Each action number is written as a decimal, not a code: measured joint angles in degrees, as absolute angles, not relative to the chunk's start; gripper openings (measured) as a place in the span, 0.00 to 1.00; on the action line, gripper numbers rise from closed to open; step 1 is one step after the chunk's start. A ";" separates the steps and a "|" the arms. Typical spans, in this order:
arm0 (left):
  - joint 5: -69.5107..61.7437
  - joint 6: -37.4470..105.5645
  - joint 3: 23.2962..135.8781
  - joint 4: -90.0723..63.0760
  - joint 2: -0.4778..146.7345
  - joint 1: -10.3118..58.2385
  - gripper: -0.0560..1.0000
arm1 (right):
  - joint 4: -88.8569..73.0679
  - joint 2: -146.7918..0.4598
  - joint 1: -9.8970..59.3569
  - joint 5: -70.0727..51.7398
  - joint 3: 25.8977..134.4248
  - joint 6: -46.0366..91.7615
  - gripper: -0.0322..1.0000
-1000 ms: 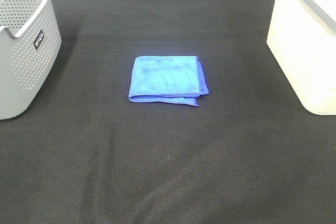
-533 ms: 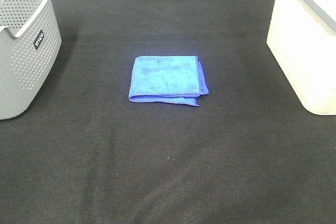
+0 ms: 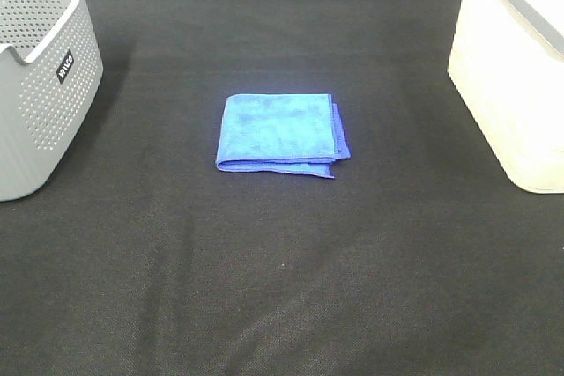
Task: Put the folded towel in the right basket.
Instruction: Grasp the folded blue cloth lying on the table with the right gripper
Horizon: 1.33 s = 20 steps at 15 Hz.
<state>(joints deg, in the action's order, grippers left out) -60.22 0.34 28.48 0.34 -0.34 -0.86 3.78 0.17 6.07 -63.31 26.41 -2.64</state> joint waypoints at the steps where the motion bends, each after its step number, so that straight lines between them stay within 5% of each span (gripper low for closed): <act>1: -60.22 0.34 28.48 0.34 -0.34 -0.86 0.99 | 3.78 0.17 6.07 -63.31 26.41 -2.64 0.94; 20: -60.22 0.34 28.48 0.34 -0.34 -0.86 0.99 | 3.78 0.17 6.07 -63.31 26.41 -2.64 0.94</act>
<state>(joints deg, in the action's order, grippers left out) -60.22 0.34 28.48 0.34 -0.34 -0.86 3.78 0.17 6.07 -63.31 26.41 -2.64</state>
